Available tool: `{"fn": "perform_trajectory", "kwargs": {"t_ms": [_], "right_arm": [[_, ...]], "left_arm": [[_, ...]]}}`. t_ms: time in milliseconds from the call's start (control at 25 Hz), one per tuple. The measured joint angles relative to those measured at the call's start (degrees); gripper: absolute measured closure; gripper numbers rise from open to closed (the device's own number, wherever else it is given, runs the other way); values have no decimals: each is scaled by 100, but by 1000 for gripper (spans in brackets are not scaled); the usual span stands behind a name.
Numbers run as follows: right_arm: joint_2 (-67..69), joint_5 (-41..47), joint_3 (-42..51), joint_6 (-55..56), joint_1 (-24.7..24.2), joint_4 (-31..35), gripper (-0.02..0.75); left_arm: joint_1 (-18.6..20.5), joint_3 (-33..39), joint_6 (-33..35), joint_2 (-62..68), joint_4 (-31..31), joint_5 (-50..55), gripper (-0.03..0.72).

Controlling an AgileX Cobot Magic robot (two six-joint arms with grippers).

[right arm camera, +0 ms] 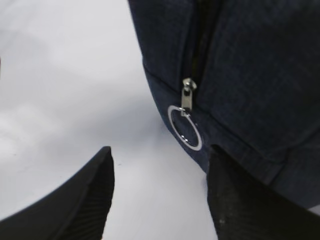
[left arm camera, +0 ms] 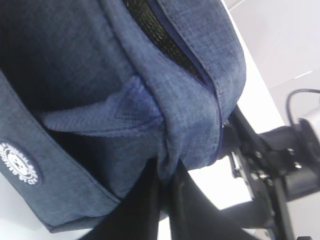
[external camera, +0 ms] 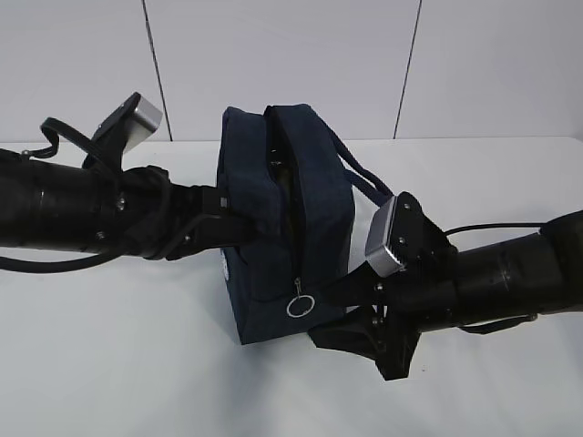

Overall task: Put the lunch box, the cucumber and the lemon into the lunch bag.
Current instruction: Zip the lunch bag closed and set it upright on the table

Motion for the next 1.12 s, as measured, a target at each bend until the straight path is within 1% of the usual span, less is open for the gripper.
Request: {"fn": "perform_trajectory", "kwargs": {"t_ms": [360, 720, 920, 1040, 1120], "right_arm": [[427, -5, -272, -204, 0, 0, 288], [430, 343, -272, -247, 0, 0, 288], [430, 770, -272, -262, 0, 0, 288], [430, 833, -272, -271, 0, 0, 288], [430, 724, -275, -271, 0, 0, 288]], "left_arm": [[0, 0, 0, 0, 0, 0, 691], [0, 0, 0, 0, 0, 0, 691], [0, 0, 0, 0, 0, 0, 691], [0, 0, 0, 0, 0, 0, 691], [0, 0, 0, 0, 0, 0, 691]]}}
